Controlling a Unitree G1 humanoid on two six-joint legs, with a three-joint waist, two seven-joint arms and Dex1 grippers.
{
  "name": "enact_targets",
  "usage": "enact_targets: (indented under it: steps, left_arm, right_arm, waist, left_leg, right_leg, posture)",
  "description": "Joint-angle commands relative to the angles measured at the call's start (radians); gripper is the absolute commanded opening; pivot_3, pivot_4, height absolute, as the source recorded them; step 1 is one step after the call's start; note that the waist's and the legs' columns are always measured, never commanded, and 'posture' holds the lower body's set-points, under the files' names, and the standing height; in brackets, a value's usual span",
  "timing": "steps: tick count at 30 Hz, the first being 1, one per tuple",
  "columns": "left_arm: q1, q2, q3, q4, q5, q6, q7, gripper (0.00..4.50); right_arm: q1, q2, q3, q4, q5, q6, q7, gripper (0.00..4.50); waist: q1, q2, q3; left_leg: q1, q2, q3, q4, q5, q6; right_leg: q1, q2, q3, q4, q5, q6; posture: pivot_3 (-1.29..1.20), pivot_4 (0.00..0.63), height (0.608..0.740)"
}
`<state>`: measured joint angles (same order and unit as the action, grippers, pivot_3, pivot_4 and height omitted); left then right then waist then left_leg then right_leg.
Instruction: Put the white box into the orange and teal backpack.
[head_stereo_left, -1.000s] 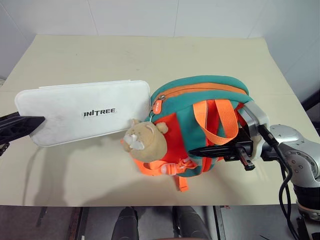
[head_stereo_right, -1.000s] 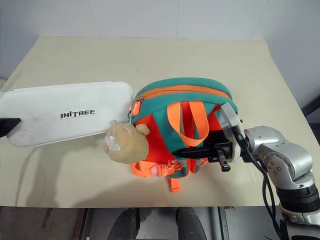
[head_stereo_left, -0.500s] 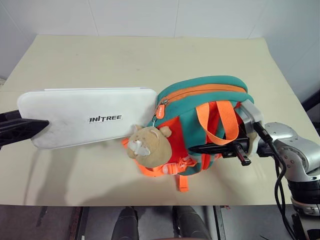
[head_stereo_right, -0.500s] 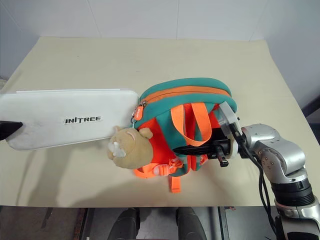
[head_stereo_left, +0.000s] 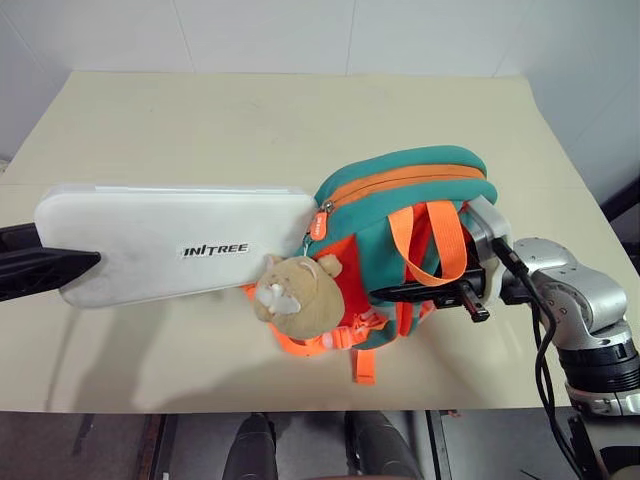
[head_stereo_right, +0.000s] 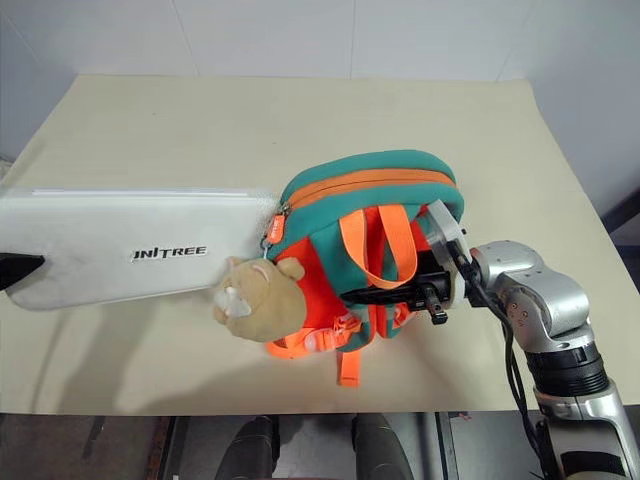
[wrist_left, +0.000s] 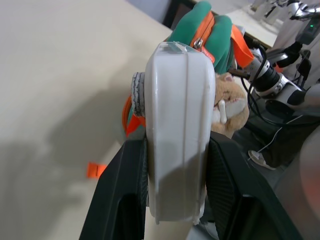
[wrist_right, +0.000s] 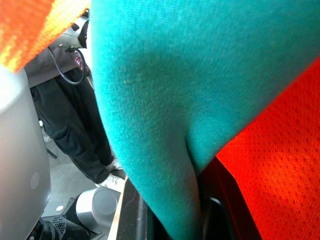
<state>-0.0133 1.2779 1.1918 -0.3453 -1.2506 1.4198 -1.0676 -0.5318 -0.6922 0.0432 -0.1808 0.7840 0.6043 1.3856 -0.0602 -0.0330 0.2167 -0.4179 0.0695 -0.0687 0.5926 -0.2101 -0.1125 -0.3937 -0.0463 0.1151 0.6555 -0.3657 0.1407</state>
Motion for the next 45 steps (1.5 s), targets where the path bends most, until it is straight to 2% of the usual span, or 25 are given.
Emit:
enact_targets:
  steps: [1, 12, 19, 31, 41, 45]
  left_arm:
    - [0.002, 0.043, 0.067, 0.011, 0.025, 0.002, -0.044, 1.26]
    - [-0.041, 0.083, 0.082, 0.031, 0.001, 0.064, -0.078, 1.26]
    - [-0.029, 0.121, 0.121, 0.023, 0.046, 0.105, -0.126, 1.26]
    - [-0.111, 0.199, 0.094, 0.0, 0.072, 0.122, -0.148, 1.26]
    - [-0.194, 0.206, 0.002, -0.033, 0.042, 0.092, -0.121, 1.26]
    - [-0.199, 0.205, -0.055, -0.075, 0.077, 0.053, -0.114, 1.26]
  right_arm:
    - [-0.013, 0.012, 0.006, 0.008, -0.011, -0.017, 0.019, 0.0]
    - [-0.029, 0.028, 0.013, 0.03, -0.031, -0.025, 0.032, 0.0]
    - [-0.033, 0.034, 0.013, 0.037, -0.041, -0.028, 0.036, 0.0]
    - [-0.045, 0.042, 0.024, 0.064, -0.057, -0.043, 0.047, 0.0]
    - [-0.054, 0.051, 0.028, 0.077, -0.07, -0.052, 0.051, 0.0]
    - [-0.054, 0.053, 0.028, 0.077, -0.075, -0.057, 0.048, 0.0]
  waist:
    - [0.001, 0.0, 0.0]
    - [-0.002, 0.0, 0.0]
    - [-0.003, 0.0, 0.0]
    - [-0.003, 0.0, 0.0]
    - [-0.002, 0.0, 0.0]
    - [-0.002, 0.0, 0.0]
  left_leg:
    - [0.0, 0.0, 0.0, 0.0, 0.0, 0.0]
    - [0.001, 0.0, 0.0, 0.0, 0.0, 0.0]
    - [0.001, 0.0, 0.0, 0.0, 0.0, 0.0]
    - [0.001, 0.0, 0.001, 0.0, 0.0, 0.0]
    - [0.001, 0.0, 0.001, 0.001, 0.0, 0.0]
    - [0.001, 0.0, 0.001, 0.001, 0.0, 0.0]
  right_leg:
    - [0.0, 0.0, 0.0, 0.0, 0.0, 0.0]
    - [0.0, 0.0, 0.0, 0.0, 0.0, 0.0]
    - [0.0, 0.0, 0.0, 0.001, 0.0, 0.0]
    - [0.0, 0.0, 0.0, 0.001, 0.0, 0.0]
    - [0.0, 0.0, 0.0, 0.002, 0.0, 0.0]
    - [0.0, 0.0, 0.0, 0.003, 0.0, 0.0]
  posture:
    - [0.0, 0.15, 0.74]
    - [0.0, 0.15, 0.74]
    - [0.0, 0.15, 0.74]
    - [0.0, 0.15, 0.74]
    - [0.0, 0.15, 0.74]
    - [0.0, 0.15, 0.74]
